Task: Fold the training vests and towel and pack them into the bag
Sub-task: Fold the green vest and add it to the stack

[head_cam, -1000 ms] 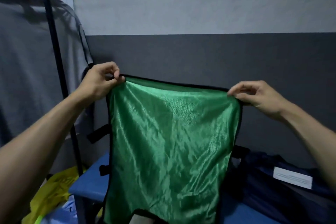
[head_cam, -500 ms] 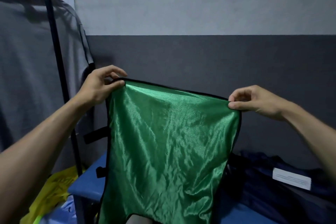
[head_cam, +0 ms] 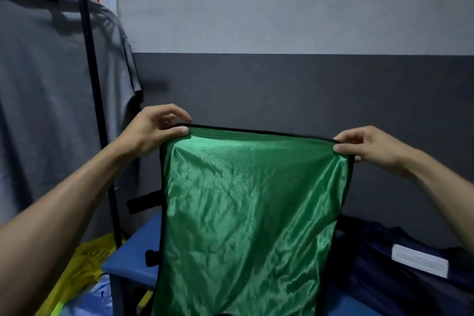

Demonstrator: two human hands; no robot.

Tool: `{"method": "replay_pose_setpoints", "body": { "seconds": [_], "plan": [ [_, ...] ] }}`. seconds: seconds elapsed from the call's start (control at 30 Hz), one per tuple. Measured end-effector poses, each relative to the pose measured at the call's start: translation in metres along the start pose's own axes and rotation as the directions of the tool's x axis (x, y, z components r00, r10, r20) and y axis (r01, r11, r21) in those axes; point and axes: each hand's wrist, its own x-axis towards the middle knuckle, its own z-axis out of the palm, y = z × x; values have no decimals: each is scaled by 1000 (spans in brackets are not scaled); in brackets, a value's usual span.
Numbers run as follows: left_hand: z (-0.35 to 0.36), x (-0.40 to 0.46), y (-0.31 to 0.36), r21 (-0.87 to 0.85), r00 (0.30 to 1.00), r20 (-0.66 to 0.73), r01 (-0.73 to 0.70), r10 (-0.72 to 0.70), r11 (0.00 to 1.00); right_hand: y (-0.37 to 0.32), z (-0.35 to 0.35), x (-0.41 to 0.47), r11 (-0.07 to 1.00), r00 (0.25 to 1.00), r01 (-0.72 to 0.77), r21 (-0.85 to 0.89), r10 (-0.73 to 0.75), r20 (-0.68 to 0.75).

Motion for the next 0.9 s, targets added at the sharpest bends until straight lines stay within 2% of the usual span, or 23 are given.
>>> {"method": "replay_pose_setpoints", "body": {
  "seconds": [0.1,0.23,0.6,0.77,0.9],
  "plan": [
    [1,-3,4,-1,996,86,10,-10,1000,-3,-2,3,995,995,4,96,6,-103],
    [1,-5,5,28,991,137,-1,-2,1000,-9,-7,4,989,994,-5,145,20,-105],
    [6,-14,15,169,992,93,73,-90,983,-10,-13,-3,998,991,60,-11,-61,-115],
    [5,-13,20,232,983,72,151,-172,961,-12,-15,-1,993,981,106,57,-94,-170],
    [1,-12,21,259,975,62,189,-212,947,-16,-16,-1,976,976,129,175,-94,-195]
  ]
}}
